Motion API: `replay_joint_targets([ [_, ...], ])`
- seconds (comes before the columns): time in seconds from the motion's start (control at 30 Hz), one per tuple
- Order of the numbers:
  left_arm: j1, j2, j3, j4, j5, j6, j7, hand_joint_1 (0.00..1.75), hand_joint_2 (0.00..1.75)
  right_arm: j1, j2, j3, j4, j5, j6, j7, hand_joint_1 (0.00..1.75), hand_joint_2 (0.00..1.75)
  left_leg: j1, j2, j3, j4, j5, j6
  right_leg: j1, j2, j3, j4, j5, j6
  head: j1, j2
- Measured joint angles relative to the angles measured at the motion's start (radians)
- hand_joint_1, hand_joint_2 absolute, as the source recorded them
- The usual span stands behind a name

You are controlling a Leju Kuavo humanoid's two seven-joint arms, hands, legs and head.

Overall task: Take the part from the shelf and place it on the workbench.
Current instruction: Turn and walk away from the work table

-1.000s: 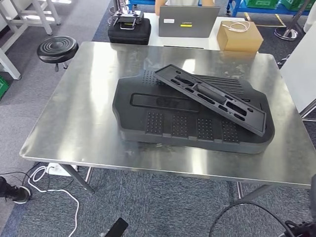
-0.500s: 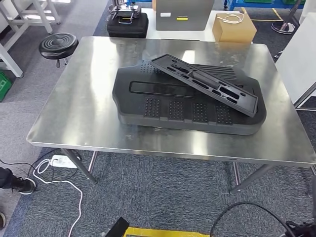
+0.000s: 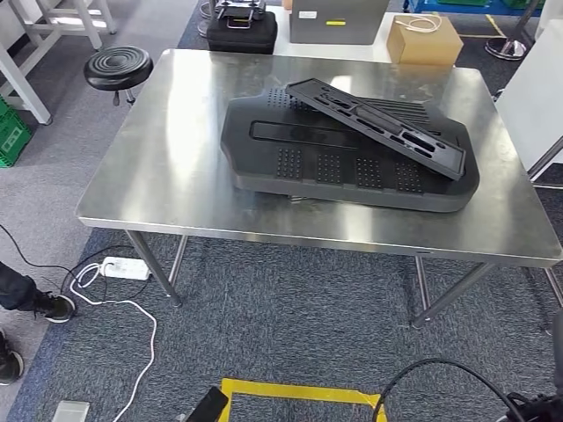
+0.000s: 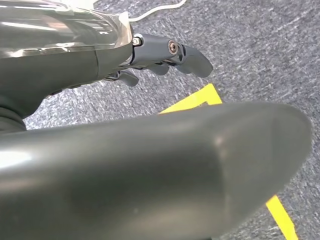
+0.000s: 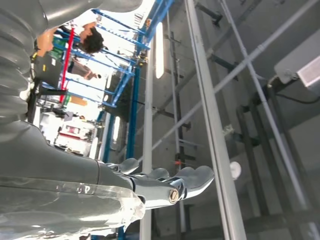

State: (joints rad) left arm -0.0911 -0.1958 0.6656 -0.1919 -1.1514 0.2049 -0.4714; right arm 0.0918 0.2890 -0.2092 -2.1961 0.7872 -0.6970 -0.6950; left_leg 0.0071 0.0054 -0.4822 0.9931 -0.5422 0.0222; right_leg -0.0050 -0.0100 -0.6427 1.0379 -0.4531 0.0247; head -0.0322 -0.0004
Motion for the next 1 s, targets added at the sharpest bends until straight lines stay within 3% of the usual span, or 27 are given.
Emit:
replay_joint_targets([
  [0.07,0.000,0.000,0.000,0.000,0.001,0.000,-0.001,0.00,0.00,0.000,0.000,0.000,0.001,0.000,0.000,0.000,0.00,1.75,0.001,0.003,-0.024,0.000,0.023,0.013,-0.003,0.002,-0.021,0.078,-0.091,0.009,0.003,0.000],
  [0.1,-0.001,0.000,0.001,0.000,0.001,0.000,-0.001,0.00,0.00,0.000,0.000,0.000,0.002,0.000,0.000,0.000,0.00,1.75,0.000,0.004,-0.039,0.000,0.035,0.017,-0.004,0.003,-0.033,0.140,-0.140,0.012,0.004,0.000],
  [0.13,-0.001,0.000,0.001,0.000,0.001,0.000,-0.001,0.00,0.00,0.000,0.000,0.000,0.003,0.000,0.000,0.000,0.00,1.75,-0.002,0.004,-0.054,0.001,0.046,0.018,-0.004,0.003,-0.041,0.199,-0.172,0.015,0.004,0.000],
  [0.17,-0.001,0.000,0.001,0.000,0.001,0.000,-0.001,0.00,0.00,0.000,0.000,-0.001,0.004,0.000,0.000,0.000,0.00,1.75,-0.004,0.005,-0.070,0.003,0.058,0.019,-0.004,0.003,-0.039,0.241,-0.180,0.016,0.004,0.000],
  [0.2,-0.001,0.000,0.001,0.000,0.002,0.000,-0.001,0.00,0.00,0.000,0.000,-0.001,0.005,0.000,0.000,0.000,0.00,1.75,-0.006,0.006,-0.086,0.005,0.069,0.019,-0.004,0.003,-0.023,0.253,-0.167,0.015,0.004,0.000],
  [0.23,-0.001,0.000,0.001,0.000,0.002,0.000,-0.001,0.00,0.00,0.000,0.000,-0.001,0.006,0.000,0.000,0.000,0.00,1.75,-0.008,0.006,-0.102,0.006,0.080,0.019,-0.003,0.004,0.009,0.229,-0.139,0.012,0.004,0.000],
  [0.3,-0.001,0.000,0.001,0.000,0.002,0.000,-0.001,0.00,0.00,-0.001,0.000,-0.001,0.005,0.001,0.000,0.000,0.00,1.75,-0.013,0.004,-0.125,0.009,0.099,0.016,0.002,0.005,0.117,0.095,-0.098,-0.003,0.003,0.000],
  [0.37,-0.002,-0.001,0.001,0.000,0.002,0.000,-0.001,0.00,0.00,-0.004,0.000,0.000,0.005,0.001,0.000,0.000,0.00,1.75,-0.015,0.003,-0.138,0.009,0.119,0.009,0.010,0.006,0.213,-0.052,-0.106,-0.019,0.002,0.000],
  [0.4,-0.002,-0.001,0.001,0.000,0.002,0.000,-0.002,0.00,0.00,-0.005,0.000,0.000,0.005,0.001,0.000,0.000,0.00,1.75,-0.015,0.004,-0.143,0.009,0.129,0.004,0.014,0.006,0.235,-0.092,-0.114,-0.025,0.002,0.000],
  [0.43,-0.002,-0.001,0.001,0.000,0.002,0.000,-0.002,0.00,0.00,-0.005,0.000,0.000,0.005,0.001,0.000,0.000,0.00,1.75,-0.013,0.004,-0.148,0.006,0.141,-0.002,0.016,0.006,0.236,-0.108,-0.113,-0.028,0.002,0.000],
  [0.47,-0.001,-0.001,0.001,0.000,0.002,0.000,-0.002,0.00,0.00,-0.005,0.000,0.000,0.005,0.001,0.000,0.000,0.00,1.75,-0.012,0.004,-0.153,0.005,0.144,-0.007,0.015,0.004,0.227,-0.111,-0.103,-0.032,0.003,0.000],
  [0.5,0.000,-0.001,0.001,0.000,0.002,0.000,-0.002,0.00,0.00,-0.005,0.000,0.000,0.005,0.001,0.000,0.000,0.00,1.75,-0.011,0.002,-0.160,0.011,0.130,-0.012,0.013,0.002,0.216,-0.113,-0.090,-0.037,0.003,0.000],
  [0.57,0.002,0.000,0.001,0.000,0.002,0.000,-0.001,0.00,0.00,-0.005,0.001,0.001,0.006,0.001,0.000,0.000,0.00,1.75,-0.008,-0.001,-0.181,0.076,0.044,-0.022,0.008,-0.003,0.187,-0.116,-0.062,-0.048,0.003,0.000],
  [0.63,0.003,0.001,0.001,0.000,0.002,0.000,-0.001,0.00,0.00,-0.005,0.001,0.001,0.006,0.001,0.000,0.000,0.00,1.75,-0.004,-0.002,-0.202,0.202,-0.053,-0.031,0.008,-0.005,0.153,-0.109,-0.038,-0.052,0.002,0.000],
  [0.67,0.003,0.001,0.001,0.000,0.002,0.000,-0.001,0.00,0.00,-0.005,0.002,0.001,0.006,0.001,0.000,0.000,0.00,1.75,-0.002,-0.002,-0.205,0.258,-0.069,-0.035,0.008,-0.006,0.133,-0.103,-0.028,-0.051,0.002,0.000],
  [0.73,0.003,0.002,0.001,0.000,0.002,0.000,-0.001,0.00,0.00,-0.005,0.002,0.001,0.007,0.001,0.000,0.000,0.00,1.75,0.002,-0.002,-0.176,0.289,-0.033,-0.040,0.007,-0.006,0.089,-0.085,-0.009,-0.046,0.002,0.000],
  [0.8,0.001,0.003,0.001,0.000,0.002,0.000,-0.001,0.00,0.00,-0.005,0.002,0.001,0.008,0.001,0.000,0.000,0.00,1.75,0.006,-0.002,-0.089,0.194,0.009,-0.042,0.006,-0.005,0.047,-0.059,0.005,-0.038,0.002,0.000],
  [0.87,-0.003,0.003,0.001,0.000,0.002,0.000,-0.001,0.00,0.00,-0.005,0.002,0.001,0.008,0.001,0.000,0.000,0.00,1.75,0.007,-0.003,0.007,0.056,-0.011,-0.037,0.007,-0.005,0.017,-0.033,0.014,-0.028,0.002,0.000],
  [0.9,-0.004,0.003,0.001,0.000,0.003,0.000,-0.002,0.00,0.00,-0.006,0.002,0.001,0.008,0.001,0.000,0.000,0.00,1.75,0.006,-0.004,0.032,0.013,-0.028,-0.032,0.008,-0.005,0.007,-0.025,0.022,-0.022,0.003,0.000],
  [0.97,-0.003,0.003,0.001,0.000,0.003,0.000,-0.001,0.00,0.00,-0.005,0.002,0.000,0.009,0.001,0.000,0.000,0.00,1.75,0.003,-0.005,0.031,-0.009,-0.031,-0.014,0.006,-0.004,-0.005,-0.021,0.037,-0.009,0.003,0.000],
  [1.0,-0.001,0.003,0.001,0.000,0.003,0.000,-0.001,0.00,0.00,-0.005,0.002,0.000,0.009,0.000,0.000,0.000,0.00,1.75,0.003,-0.004,0.022,-0.008,-0.021,-0.004,0.004,-0.003,-0.010,-0.018,0.030,-0.003,0.004,0.000],
])
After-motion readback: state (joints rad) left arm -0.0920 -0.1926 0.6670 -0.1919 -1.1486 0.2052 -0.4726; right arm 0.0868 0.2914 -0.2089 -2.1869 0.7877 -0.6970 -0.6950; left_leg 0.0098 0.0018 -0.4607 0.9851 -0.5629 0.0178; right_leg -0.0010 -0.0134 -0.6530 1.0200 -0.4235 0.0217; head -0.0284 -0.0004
